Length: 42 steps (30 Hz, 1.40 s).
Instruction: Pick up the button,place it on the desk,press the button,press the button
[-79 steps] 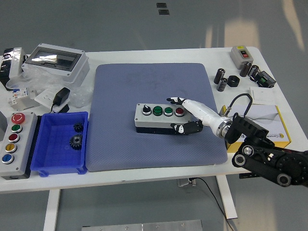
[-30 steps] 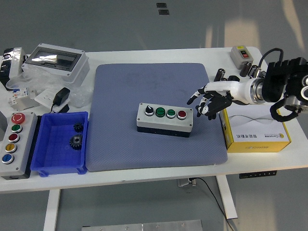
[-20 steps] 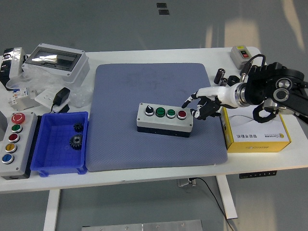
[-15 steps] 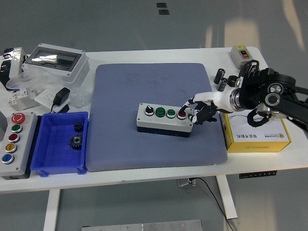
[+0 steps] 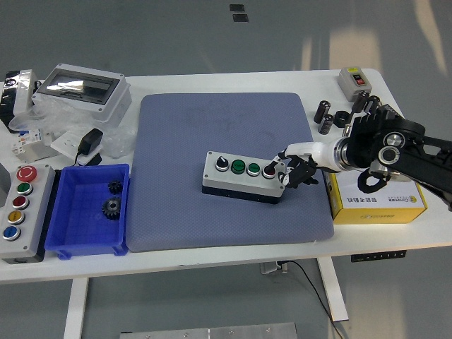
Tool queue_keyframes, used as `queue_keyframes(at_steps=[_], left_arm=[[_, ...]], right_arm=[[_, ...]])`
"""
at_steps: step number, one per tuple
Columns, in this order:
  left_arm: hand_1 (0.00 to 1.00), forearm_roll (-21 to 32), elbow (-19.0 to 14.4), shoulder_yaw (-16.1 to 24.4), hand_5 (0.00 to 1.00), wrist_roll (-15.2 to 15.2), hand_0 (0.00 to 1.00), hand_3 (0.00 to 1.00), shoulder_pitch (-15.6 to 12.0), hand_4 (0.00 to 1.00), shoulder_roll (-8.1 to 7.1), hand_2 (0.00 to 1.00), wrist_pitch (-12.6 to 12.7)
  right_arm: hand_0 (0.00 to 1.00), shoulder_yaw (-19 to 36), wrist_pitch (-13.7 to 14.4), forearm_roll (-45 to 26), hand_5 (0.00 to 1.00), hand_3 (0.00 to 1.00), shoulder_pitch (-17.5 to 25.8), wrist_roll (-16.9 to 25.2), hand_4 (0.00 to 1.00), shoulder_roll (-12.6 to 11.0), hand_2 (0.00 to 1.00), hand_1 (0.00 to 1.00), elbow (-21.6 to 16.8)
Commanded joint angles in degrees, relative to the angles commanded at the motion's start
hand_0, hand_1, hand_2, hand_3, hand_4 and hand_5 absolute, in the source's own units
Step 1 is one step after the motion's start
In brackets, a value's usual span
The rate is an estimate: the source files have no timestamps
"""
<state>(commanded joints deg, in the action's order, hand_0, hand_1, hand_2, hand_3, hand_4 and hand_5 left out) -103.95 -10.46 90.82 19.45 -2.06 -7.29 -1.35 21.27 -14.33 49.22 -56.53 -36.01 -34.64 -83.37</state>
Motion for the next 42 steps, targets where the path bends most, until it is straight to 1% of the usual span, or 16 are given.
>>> queue_keyframes(at_steps=[4, 7, 9, 13, 17, 18, 19, 24, 25, 26, 30, 31, 35, 36, 37, 42], left_arm=[[0.570, 0.15, 0.02, -0.08, 0.125, -0.09, 0.632, 0.600, -0.11, 0.635, 0.10, 0.524, 0.01], [0.570, 0.34, 0.06, -0.21, 0.126, -0.18, 0.632, 0.600, -0.22, 0.636, 0.13, 0.523, 0.04], [0.570, 0.42, 0.08, -0.37, 0.126, -0.20, 0.632, 0.600, -0.26, 0.636, 0.23, 0.523, 0.05], [0.570, 0.27, 0.12, -0.45, 0.128, -0.38, 0.632, 0.600, -0.30, 0.637, 0.84, 0.522, 0.13], [0.570, 0.82, 0.14, -1.10, 0.128, -0.83, 0.632, 0.600, -0.34, 0.637, 1.82, 0.522, 0.25], [0.570, 1.03, 0.14, -1.28, 0.128, -0.94, 0.632, 0.600, -0.34, 0.637, 1.97, 0.522, 0.29], [0.570, 1.16, 0.14, -1.44, 0.128, -1.05, 0.631, 0.599, -0.38, 0.637, 2.11, 0.518, 0.32], [0.570, 1.18, 0.15, -1.50, 0.128, -1.26, 0.631, 0.599, -0.46, 0.637, 2.36, 0.518, 0.36], [0.570, 1.14, 0.15, -1.46, 0.129, -1.31, 0.631, 0.599, -0.39, 0.636, 2.35, 0.519, 0.34], [0.570, 1.12, 0.15, -1.45, 0.129, -1.36, 0.631, 0.599, -0.30, 0.636, 2.33, 0.519, 0.32], [0.570, 0.68, 0.15, -1.22, 0.129, -1.46, 0.631, 0.599, 0.25, 0.636, 2.00, 0.519, 0.09], [0.570, 0.42, 0.15, -1.04, 0.130, -1.45, 0.631, 0.599, 0.39, 0.634, 1.84, 0.520, 0.03], [0.570, 0.06, 0.15, -0.76, 0.130, -1.33, 0.631, 0.599, 0.66, 0.634, 1.38, 0.520, -0.11], [0.570, -0.02, 0.15, -0.70, 0.130, -1.28, 0.631, 0.599, 0.64, 0.634, 1.30, 0.520, -0.12], [0.570, -0.08, 0.15, -0.66, 0.132, -1.23, 0.631, 0.599, 0.61, 0.633, 1.24, 0.521, -0.12], [0.570, -0.55, 0.15, -0.38, 0.132, -0.83, 0.631, 0.599, 0.20, 0.633, 0.85, 0.521, -0.14]], right_arm=[[0.044, 5.19, -1.72, -2.02, 0.172, 0.847, 1.86, 1.46, 0.127, -2.04, 0.210, 0.093, -2.15], [0.040, 11.15, -4.48, -1.38, 0.172, 0.843, 5.28, 3.16, 0.127, -4.09, 0.208, 0.092, -4.83], [0.040, 15.62, -5.86, 0.91, 0.172, 0.843, 8.22, 4.72, 0.127, -4.17, 0.208, 0.092, -6.70], [0.041, 24.56, -7.21, 5.86, 0.174, 0.831, 15.70, 9.03, 0.132, 0.12, 0.207, 0.090, -10.29], [0.041, 33.50, -8.75, 4.65, 0.174, 0.831, 24.37, 14.81, 0.132, 6.68, 0.207, 0.090, -11.48], [0.041, 35.56, -8.95, 3.53, 0.174, 0.831, 26.39, 16.23, 0.132, 8.21, 0.207, 0.090, -11.18], [0.043, 37.97, -9.22, 2.07, 0.356, 0.798, 28.70, 17.90, 0.304, 9.92, 0.222, 0.081, -10.52], [0.043, 48.99, -11.40, -6.11, 0.356, 0.798, 38.30, 25.29, 0.304, 16.76, 0.222, 0.081, -5.82], [0.039, 51.05, -11.53, -7.60, 0.391, 0.747, 39.86, 26.44, 0.392, 17.71, 0.298, 0.095, -4.86], [0.039, 53.46, -11.58, -9.28, 0.391, 0.747, 41.56, 27.69, 0.392, 18.58, 0.298, 0.095, -3.79], [0.039, 61.69, -11.71, -15.23, 0.391, 0.747, 47.04, 31.09, 0.392, 20.85, 0.298, 0.095, 0.80], [0.032, 63.24, -11.55, -16.62, 0.390, 0.726, 47.94, 31.59, 0.424, 21.30, 0.373, 0.114, 1.97], [0.032, 68.57, -9.74, -22.79, 0.390, 0.726, 48.99, 33.79, 0.424, 22.82, 0.373, 0.114, 7.05], [0.032, 69.20, -9.10, -24.43, 0.390, 0.726, 48.92, 34.35, 0.424, 23.10, 0.373, 0.114, 8.28], [0.052, 69.47, -8.61, -25.96, 0.375, 0.726, 48.86, 34.81, 0.467, 23.31, 0.548, 0.146, 9.40], [0.052, 67.06, -6.62, -33.09, 0.375, 0.726, 49.26, 37.42, 0.467, 23.59, 0.548, 0.146, 11.97]])
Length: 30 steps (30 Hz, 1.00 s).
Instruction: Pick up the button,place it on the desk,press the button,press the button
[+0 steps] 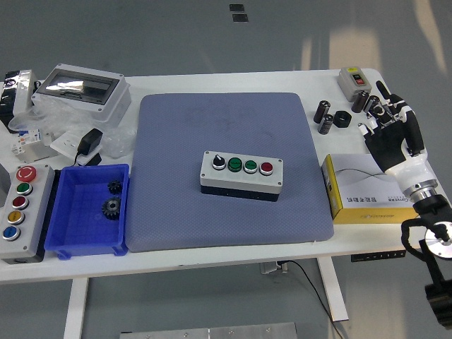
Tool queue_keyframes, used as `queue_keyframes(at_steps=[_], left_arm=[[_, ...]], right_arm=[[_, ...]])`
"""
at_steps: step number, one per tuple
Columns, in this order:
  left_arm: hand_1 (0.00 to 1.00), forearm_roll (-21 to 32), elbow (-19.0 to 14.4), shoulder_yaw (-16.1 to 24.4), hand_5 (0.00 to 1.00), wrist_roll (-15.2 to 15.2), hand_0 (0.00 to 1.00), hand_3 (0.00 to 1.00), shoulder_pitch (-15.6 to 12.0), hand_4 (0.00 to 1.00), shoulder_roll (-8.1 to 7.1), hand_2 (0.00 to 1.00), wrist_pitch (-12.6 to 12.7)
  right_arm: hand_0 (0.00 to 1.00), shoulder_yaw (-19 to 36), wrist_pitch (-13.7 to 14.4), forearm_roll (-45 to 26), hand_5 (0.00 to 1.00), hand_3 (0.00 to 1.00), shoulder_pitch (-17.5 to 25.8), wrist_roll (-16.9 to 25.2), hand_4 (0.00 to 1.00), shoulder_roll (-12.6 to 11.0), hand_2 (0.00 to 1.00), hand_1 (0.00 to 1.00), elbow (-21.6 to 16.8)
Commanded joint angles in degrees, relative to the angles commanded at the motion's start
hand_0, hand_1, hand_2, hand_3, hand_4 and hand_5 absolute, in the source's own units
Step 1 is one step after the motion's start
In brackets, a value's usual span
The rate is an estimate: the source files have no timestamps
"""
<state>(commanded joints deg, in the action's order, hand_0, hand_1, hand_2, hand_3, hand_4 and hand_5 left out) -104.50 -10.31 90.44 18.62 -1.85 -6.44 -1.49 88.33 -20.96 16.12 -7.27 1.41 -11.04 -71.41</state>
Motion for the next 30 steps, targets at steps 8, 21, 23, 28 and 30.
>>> queue_keyframes(at_steps=[8, 21, 23, 28, 30], left_arm=[[0.571, 0.92, 0.00, -0.48, 0.138, 0.16, 0.632, 0.599, -0.55, 0.632, -0.50, 0.526, 0.36], [0.572, 5.29, 0.00, -2.69, 0.143, -0.55, 0.633, 0.599, -2.90, 0.631, 0.80, 0.529, 1.87], [0.572, 6.46, 0.00, -3.19, 0.143, -1.02, 0.633, 0.599, -2.70, 0.631, 0.69, 0.529, 2.18], [0.574, 7.86, 0.00, -4.13, 0.156, -2.08, 0.633, 0.600, -1.79, 0.632, 0.15, 0.534, 2.64], [0.574, 7.69, 0.00, -4.10, 0.156, -2.37, 0.633, 0.600, -1.32, 0.632, -0.07, 0.534, 2.80]], right_arm=[[0.059, -5.00, -0.04, -7.30, 0.376, 0.726, 1.12, 1.57, 0.508, 0.26, 0.603, 0.154, 0.92], [0.142, -3.92, 3.35, -1.07, 0.390, 0.726, 2.28, 1.85, 0.553, -2.38, 0.614, 0.213, -6.32], [0.142, -3.30, 4.58, 0.92, 0.390, 0.726, 2.33, 2.06, 0.553, -2.78, 0.614, 0.213, -7.94], [0.163, -1.11, 6.45, 3.89, 0.396, 0.728, 2.38, 2.66, 0.565, -3.50, 0.627, 0.225, -10.59], [0.163, 0.33, 7.64, 4.77, 0.396, 0.728, 2.22, 3.24, 0.565, -3.99, 0.627, 0.225, -11.41]])
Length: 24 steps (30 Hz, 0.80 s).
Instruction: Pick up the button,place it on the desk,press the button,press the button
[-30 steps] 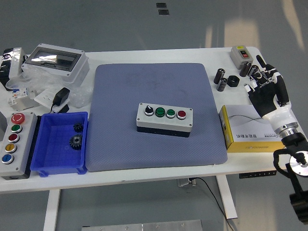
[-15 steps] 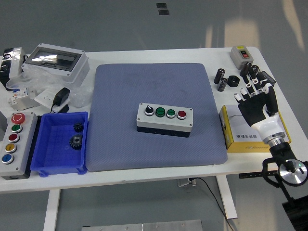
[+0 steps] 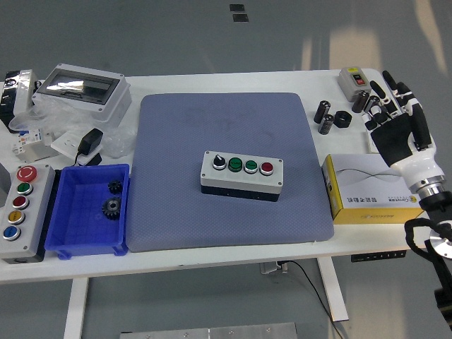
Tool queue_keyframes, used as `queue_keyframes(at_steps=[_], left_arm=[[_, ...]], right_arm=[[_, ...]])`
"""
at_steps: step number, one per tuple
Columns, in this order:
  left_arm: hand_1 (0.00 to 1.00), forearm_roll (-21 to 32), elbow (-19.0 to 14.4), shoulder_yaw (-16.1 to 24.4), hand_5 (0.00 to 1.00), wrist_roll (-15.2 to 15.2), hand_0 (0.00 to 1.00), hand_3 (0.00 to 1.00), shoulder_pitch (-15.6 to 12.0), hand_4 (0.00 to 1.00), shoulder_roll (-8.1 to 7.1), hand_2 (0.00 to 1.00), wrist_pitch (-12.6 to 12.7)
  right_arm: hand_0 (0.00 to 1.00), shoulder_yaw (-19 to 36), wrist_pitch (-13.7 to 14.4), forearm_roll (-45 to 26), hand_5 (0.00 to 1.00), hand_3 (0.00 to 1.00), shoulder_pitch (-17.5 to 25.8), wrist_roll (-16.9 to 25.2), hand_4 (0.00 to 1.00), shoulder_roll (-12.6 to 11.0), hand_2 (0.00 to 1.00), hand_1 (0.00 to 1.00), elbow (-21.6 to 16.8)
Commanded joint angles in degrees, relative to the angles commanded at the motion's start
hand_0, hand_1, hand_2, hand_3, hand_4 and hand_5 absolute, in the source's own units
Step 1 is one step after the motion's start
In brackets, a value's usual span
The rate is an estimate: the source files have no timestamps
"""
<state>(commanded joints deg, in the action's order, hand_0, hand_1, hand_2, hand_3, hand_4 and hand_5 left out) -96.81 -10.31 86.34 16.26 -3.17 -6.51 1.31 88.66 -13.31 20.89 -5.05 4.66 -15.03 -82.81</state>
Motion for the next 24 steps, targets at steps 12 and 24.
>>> queue_keyframes(at_steps=[12, 24], left_arm=[[0.603, 1.52, 0.00, -1.88, 0.172, -1.80, 0.633, 0.599, 1.58, 0.635, -0.42, 0.552, 0.78], [0.604, 1.58, 0.00, -1.26, 0.177, -1.52, 0.635, 0.600, 2.32, 0.636, -0.71, 0.553, 0.45]], right_arm=[[0.508, 2.99, 8.67, 7.44, 0.392, 0.733, -1.83, 3.73, 0.576, -1.56, 0.692, 0.583, -5.30], [0.730, -1.73, 24.71, 25.71, 0.413, 0.733, -2.76, 4.15, 0.597, -0.70, 0.737, 0.703, -7.66]])
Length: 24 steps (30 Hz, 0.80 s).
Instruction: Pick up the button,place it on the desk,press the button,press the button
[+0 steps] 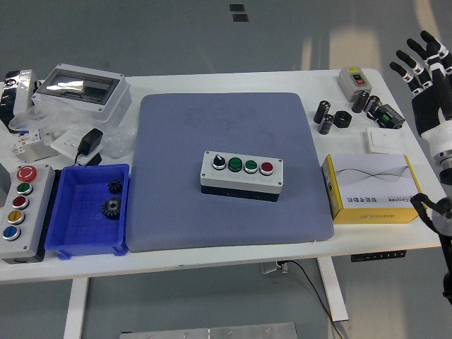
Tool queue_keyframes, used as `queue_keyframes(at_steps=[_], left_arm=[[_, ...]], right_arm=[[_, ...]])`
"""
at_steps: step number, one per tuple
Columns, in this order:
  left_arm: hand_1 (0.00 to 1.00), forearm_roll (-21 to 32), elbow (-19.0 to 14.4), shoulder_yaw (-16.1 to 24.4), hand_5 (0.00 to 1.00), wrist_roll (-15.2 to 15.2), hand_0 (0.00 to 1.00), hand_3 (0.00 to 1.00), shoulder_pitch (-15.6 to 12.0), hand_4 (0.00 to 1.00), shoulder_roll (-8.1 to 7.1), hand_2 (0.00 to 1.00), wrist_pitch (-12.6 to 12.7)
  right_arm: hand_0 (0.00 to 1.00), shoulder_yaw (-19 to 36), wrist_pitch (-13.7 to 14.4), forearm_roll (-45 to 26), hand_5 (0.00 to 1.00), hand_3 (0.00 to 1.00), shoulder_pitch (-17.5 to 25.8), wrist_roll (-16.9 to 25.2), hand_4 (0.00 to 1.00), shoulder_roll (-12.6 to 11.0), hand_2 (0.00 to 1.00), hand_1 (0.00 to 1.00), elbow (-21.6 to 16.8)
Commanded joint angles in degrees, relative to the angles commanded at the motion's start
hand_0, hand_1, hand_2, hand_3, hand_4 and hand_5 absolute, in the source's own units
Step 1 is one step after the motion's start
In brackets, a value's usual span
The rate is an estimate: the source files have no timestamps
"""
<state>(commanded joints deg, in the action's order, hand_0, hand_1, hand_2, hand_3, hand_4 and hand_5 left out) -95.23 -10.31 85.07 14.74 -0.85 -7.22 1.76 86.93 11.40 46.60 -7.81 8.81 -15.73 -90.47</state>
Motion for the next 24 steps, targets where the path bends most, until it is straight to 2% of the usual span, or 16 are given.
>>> queue_keyframes(at_steps=[6, 8, 13, 18, 19, 22, 24], left_arm=[[0.610, 0.24, 0.00, 0.17, 0.182, 0.43, 0.634, 0.599, -0.01, 0.636, -0.03, 0.556, -0.32], [0.614, 0.26, 0.00, 0.20, 0.186, 0.51, 0.634, 0.598, -0.01, 0.637, 0.02, 0.559, -0.40], [0.614, 0.33, 0.00, 0.14, 0.187, 0.70, 0.634, 0.598, -0.23, 0.636, 0.08, 0.559, -0.54], [0.614, -0.15, 0.00, 0.69, 0.187, 0.99, 0.634, 0.598, -0.36, 0.636, -0.05, 0.559, -0.59], [0.614, -0.27, 0.00, 0.84, 0.187, 1.09, 0.634, 0.597, -0.40, 0.635, -0.08, 0.559, -0.60], [0.614, -0.29, 0.00, 0.98, 0.187, 1.33, 0.634, 0.597, -0.57, 0.635, -0.17, 0.559, -0.66], [0.614, -0.22, 0.00, 1.05, 0.187, 1.46, 0.634, 0.597, -0.69, 0.635, -0.22, 0.559, -0.71]], right_arm=[[0.732, -2.98, 7.19, 9.83, 0.423, 0.737, -0.47, -0.86, 0.605, 0.88, 0.740, 0.705, 1.58], [0.735, -3.65, 8.79, 12.92, 0.421, 0.747, -0.64, -1.09, 0.600, 1.12, 0.743, 0.709, 1.87], [0.743, -4.54, 10.42, 18.74, 0.420, 0.758, -0.92, -0.79, 0.595, 1.51, 0.746, 0.715, 2.41], [0.743, -5.43, 11.69, 19.13, 0.420, 0.758, -0.93, 0.00, 0.595, 1.42, 0.746, 0.715, 3.10], [0.749, -5.78, 12.09, 19.45, 0.411, 0.785, -0.96, -0.03, 0.590, 1.47, 0.761, 0.726, 3.18], [0.749, -6.90, 13.60, 22.66, 0.411, 0.785, -1.16, -1.39, 0.590, 1.64, 0.761, 0.726, 3.38], [0.749, -7.97, 14.40, 26.54, 0.411, 0.785, -1.39, -3.78, 0.590, 1.73, 0.761, 0.726, 3.76]])
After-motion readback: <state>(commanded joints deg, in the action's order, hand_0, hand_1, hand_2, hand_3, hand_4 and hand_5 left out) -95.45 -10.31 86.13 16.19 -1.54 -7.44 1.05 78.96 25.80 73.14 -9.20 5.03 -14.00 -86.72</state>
